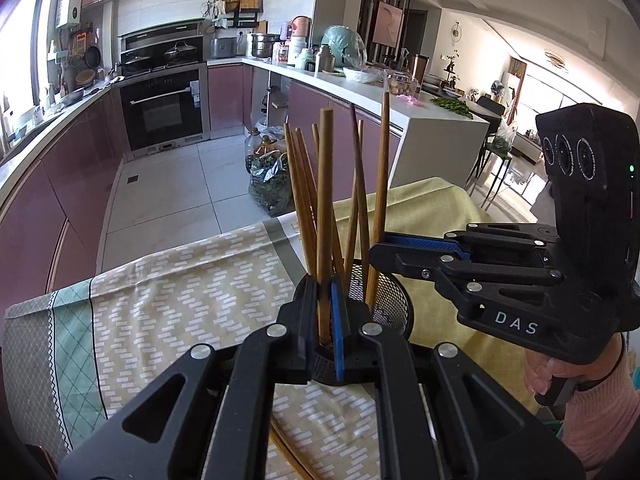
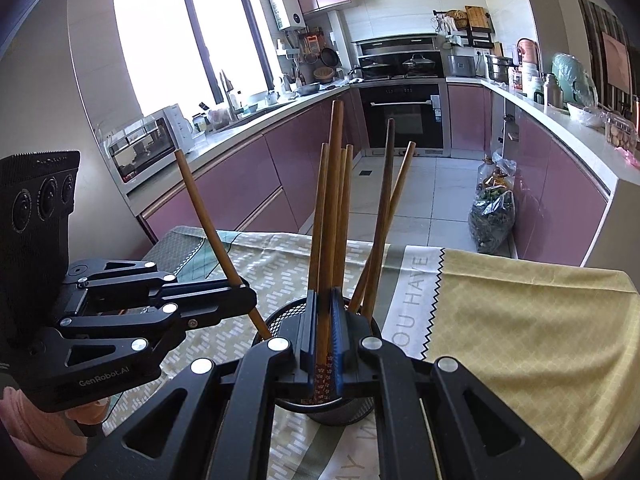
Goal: Organize utensils
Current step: 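Carry both upright chopsticks over the mesh cup and lower them inside, then open both grippers to release the chopsticks into the cup, then withdraw both open grippers back toward the last chopsticks on the cloth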
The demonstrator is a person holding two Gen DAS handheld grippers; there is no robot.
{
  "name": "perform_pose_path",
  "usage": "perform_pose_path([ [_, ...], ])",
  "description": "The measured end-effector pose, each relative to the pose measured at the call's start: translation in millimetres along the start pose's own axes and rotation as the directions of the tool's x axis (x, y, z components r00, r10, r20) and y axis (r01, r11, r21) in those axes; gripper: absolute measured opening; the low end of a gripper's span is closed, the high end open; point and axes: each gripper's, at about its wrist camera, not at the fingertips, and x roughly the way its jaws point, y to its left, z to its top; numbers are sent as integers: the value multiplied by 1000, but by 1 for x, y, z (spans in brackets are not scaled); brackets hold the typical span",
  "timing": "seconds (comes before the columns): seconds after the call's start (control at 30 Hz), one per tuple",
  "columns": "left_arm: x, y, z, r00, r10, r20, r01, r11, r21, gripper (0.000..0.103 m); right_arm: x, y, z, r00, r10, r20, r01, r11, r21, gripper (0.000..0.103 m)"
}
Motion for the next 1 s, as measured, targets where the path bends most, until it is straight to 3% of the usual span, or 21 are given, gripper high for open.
perform_pose_path([
  [0.4, 16, 11, 1, 1000, 5, -15, -6, 1000, -29, 8, 8, -5, -1, 1000, -10, -7, 11, 1000, 28, 8],
  [0.57, 14, 17, -7, 1000, 13, -11, -13, 999, -41, 16, 2, -6, -4, 1000, -1, 5, 1, 1000, 32, 8],
  [0.77, -3, 32, -27, 999, 30, 16, -29, 997, -73, 24, -14, 3, -13, 999, 36, 29, -36, 999, 17, 24],
  [0.87, -19, 40, -39, 997, 52, 50, -48, 995, -85, 32, -25, 13, -19, 996, 75, 49, -75, 997, -3, 31],
  [0.93, -30, 45, -48, 995, 70, 67, -63, 993, -97, 45, -32, 22, -26, 993, 104, 55, -103, 994, -21, 36],
  [1.0, -39, 50, -58, 993, 91, 80, -82, 990, -112, 48, -35, 31, -34, 990, 132, 51, -130, 991, -37, 40],
])
